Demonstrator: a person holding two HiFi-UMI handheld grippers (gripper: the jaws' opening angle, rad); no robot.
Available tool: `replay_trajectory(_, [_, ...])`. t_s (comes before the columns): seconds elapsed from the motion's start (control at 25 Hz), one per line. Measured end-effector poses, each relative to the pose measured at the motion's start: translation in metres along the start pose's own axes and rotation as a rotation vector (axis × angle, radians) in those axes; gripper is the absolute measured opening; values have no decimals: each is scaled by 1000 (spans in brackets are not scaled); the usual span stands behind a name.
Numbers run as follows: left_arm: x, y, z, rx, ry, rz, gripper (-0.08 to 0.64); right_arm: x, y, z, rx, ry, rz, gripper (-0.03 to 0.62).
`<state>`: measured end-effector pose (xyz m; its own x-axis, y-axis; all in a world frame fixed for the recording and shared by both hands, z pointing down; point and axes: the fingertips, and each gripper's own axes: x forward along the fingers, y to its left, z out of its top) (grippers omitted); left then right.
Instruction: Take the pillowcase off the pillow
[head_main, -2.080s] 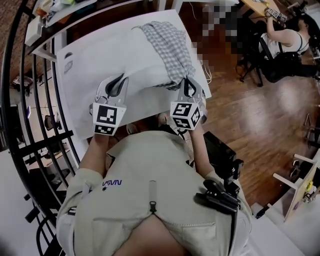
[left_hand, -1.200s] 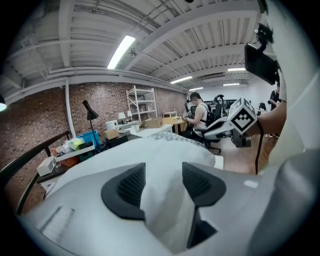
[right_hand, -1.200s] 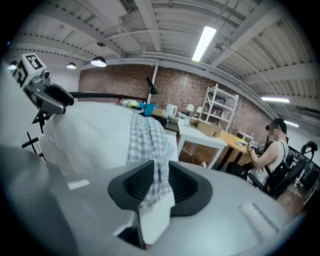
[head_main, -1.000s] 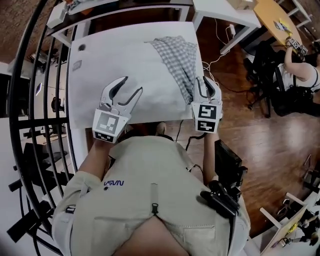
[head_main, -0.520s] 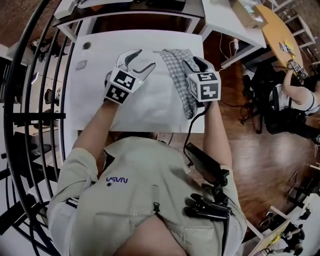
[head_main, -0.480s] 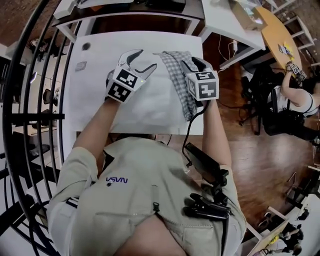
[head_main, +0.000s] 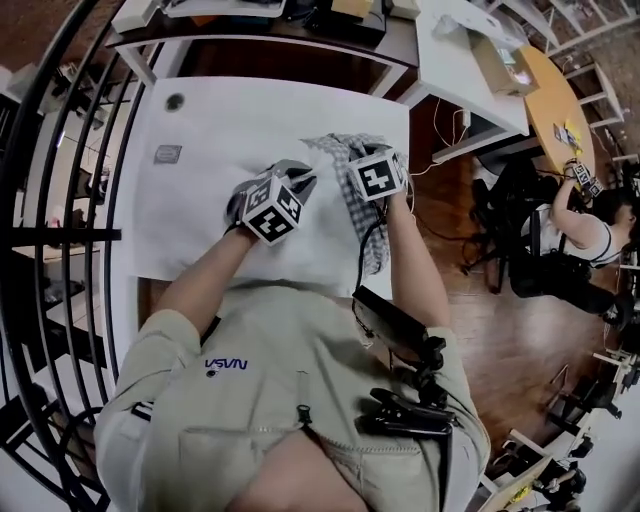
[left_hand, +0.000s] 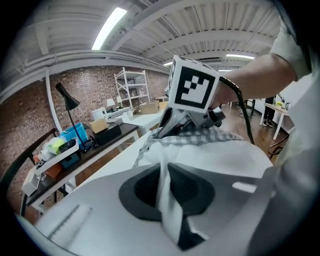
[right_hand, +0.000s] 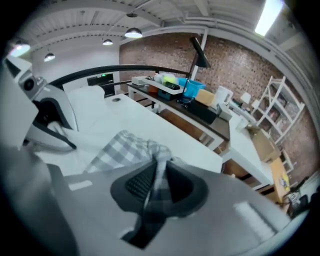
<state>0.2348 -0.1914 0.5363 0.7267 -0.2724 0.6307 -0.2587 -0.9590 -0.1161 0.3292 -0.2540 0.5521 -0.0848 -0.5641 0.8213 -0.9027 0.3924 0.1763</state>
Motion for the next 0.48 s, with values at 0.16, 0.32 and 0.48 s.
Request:
replay_trajectory(0.16, [-51, 3, 20, -61, -136, 31, 17, -33, -41, 23, -86, -103, -214, 28])
replay_trajectory(0.32, [-101, 11, 34, -117, -249, 95, 18, -45, -106, 9, 69, -124, -362, 25])
replay_trajectory(0.48, [-100, 30, 16, -174, -242, 148, 18, -24, -147, -49, 161, -1, -377, 25])
